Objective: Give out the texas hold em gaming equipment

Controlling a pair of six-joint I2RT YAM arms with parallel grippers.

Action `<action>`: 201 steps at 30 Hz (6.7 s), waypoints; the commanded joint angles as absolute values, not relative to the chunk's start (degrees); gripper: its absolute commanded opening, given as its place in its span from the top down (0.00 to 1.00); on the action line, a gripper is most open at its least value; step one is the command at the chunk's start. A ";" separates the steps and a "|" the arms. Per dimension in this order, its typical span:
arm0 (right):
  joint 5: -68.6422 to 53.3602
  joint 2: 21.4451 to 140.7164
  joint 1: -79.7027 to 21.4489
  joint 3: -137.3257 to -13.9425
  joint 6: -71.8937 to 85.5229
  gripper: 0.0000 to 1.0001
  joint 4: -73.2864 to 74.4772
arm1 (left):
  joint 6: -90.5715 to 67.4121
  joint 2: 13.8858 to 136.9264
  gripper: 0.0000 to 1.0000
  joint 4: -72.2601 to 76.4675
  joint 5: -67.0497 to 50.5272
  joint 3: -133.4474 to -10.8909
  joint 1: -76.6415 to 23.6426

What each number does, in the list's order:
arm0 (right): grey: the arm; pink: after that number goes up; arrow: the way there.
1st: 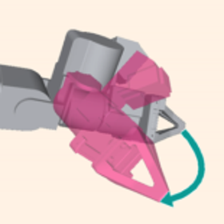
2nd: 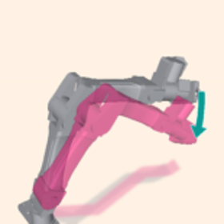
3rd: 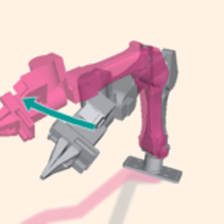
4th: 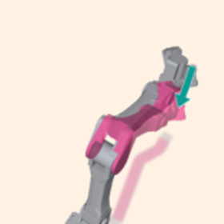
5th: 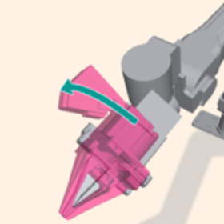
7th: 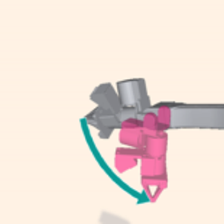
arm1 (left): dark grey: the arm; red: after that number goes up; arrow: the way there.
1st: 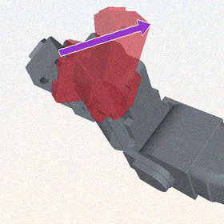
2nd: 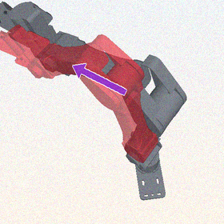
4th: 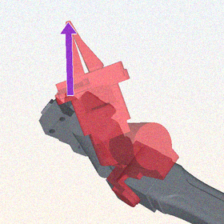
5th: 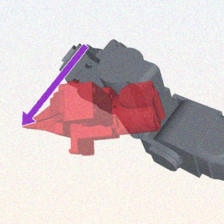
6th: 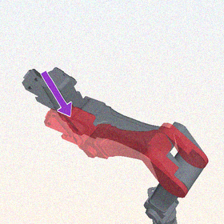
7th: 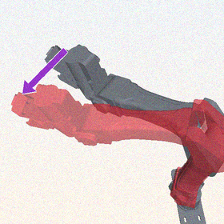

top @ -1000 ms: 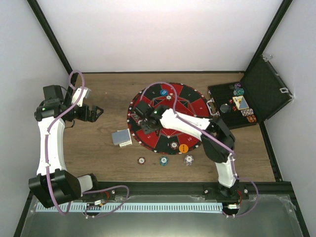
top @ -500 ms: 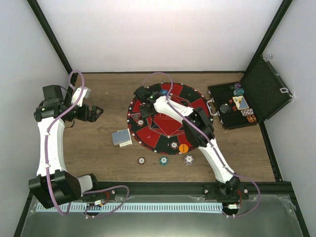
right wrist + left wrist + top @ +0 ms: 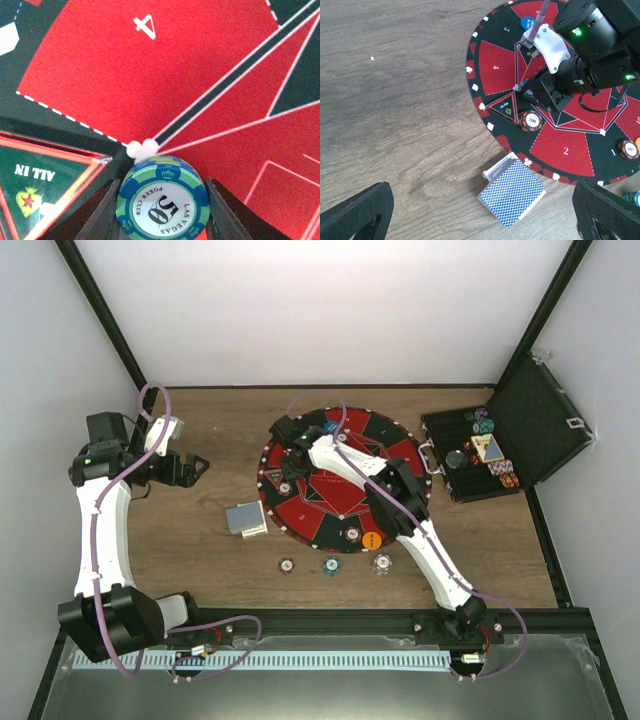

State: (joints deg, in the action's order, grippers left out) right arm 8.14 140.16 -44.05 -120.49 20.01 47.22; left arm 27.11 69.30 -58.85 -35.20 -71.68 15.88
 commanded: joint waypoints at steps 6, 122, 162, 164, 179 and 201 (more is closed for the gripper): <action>8.29 141.89 -44.21 -126.01 18.39 0.38 50.35 | 27.75 68.47 0.00 -58.98 -36.47 -72.71 16.13; 15.90 100.67 -38.79 -84.04 21.60 0.75 43.65 | 27.11 68.55 0.00 -58.45 -37.53 -72.86 16.17; 11.97 143.30 -22.25 -123.90 17.57 0.56 45.78 | 27.81 70.57 0.00 -58.54 -36.82 -73.30 16.23; 12.31 142.29 -22.23 -124.20 17.48 0.49 46.10 | 27.71 70.57 0.00 -58.54 -36.84 -73.30 16.24; 13.77 116.39 -27.70 -104.77 20.70 0.27 43.97 | 27.41 69.49 0.00 -58.89 -37.99 -73.43 16.18; 8.54 92.09 -66.77 -53.35 44.87 0.10 35.13 | 26.63 68.65 0.00 -58.36 -38.96 -72.07 16.17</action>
State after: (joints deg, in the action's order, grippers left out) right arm 10.24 91.13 -64.49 -54.11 40.58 38.26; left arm 26.87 69.87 -58.63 -37.82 -72.25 15.88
